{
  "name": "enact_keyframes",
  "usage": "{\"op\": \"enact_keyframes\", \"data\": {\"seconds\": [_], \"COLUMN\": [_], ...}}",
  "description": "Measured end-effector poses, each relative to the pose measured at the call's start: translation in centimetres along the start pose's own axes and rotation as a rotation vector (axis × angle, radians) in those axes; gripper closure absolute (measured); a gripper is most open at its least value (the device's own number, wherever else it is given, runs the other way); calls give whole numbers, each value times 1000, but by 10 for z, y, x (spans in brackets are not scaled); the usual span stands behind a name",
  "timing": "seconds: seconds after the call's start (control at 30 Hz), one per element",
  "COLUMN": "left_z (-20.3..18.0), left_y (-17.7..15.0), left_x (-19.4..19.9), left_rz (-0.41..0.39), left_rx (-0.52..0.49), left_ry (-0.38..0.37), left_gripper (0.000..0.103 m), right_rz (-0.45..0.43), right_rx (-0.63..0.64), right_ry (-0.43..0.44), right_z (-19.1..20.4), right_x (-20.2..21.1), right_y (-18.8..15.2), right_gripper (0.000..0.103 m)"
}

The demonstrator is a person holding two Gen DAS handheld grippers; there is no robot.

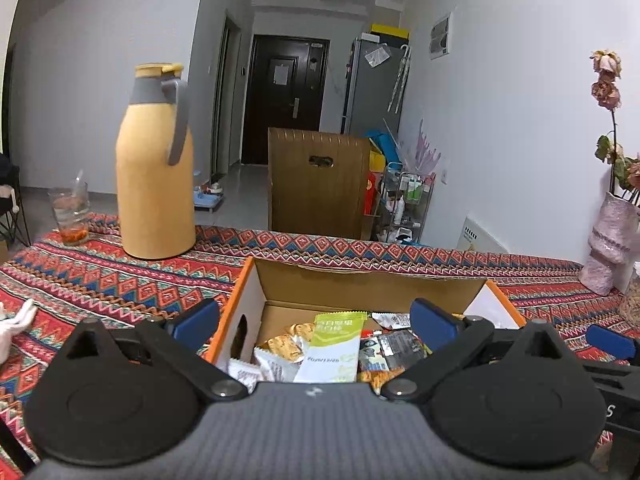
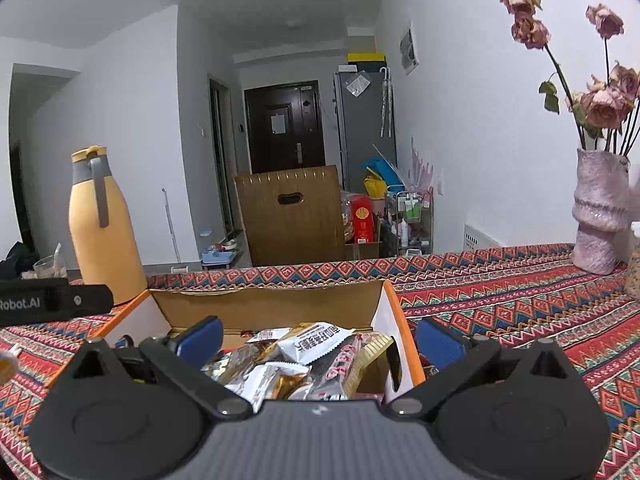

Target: Organize snacks

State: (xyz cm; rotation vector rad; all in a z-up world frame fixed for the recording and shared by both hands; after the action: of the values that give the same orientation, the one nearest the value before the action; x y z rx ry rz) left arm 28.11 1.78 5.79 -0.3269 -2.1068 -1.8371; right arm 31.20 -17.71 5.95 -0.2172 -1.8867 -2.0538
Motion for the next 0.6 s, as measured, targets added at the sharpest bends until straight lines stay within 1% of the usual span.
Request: {"op": "enact_keyframes", "data": {"seconds": [0.1,0.2,0.3,0.4,0.6], "left_z": [0,0,1,1,0], "left_y": [-4,-9,-19,-32,-59], "left_x": [22,46,68,91,132], "left_rz": [-14,-22,-18,-15,-5], "left_rx": [-6,-16,-25,-30,-38], "left_ry": [-19,-23,-30,-34,-64], "left_gripper": [0,0,0,0,0], "right_rz": [-8,-8,-7,-6,2], "right_rx": [-3,-8,-7,-18,-15], "right_ry": [6,16,20,28,50], "right_z": [-1,-4,-6,-10,-11], "right_x": [20,43,64,90,138], "right_y": [-1,-7,-14,-23,-43], "right_gripper": [0,0,0,0,0]}}
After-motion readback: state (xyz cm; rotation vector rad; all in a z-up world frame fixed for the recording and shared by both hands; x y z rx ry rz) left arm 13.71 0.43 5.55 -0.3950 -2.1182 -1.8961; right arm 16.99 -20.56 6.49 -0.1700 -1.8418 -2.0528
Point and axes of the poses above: each gripper's, at about its wrist camera, not at the fingertips, and x roughly against the way its jaws point, z to its left, y to its top, the point moved 3 cm from there along -x, roughly the way its jaws point, and after that the axes turned 3 degrees about -y, right-handed, at the moved point
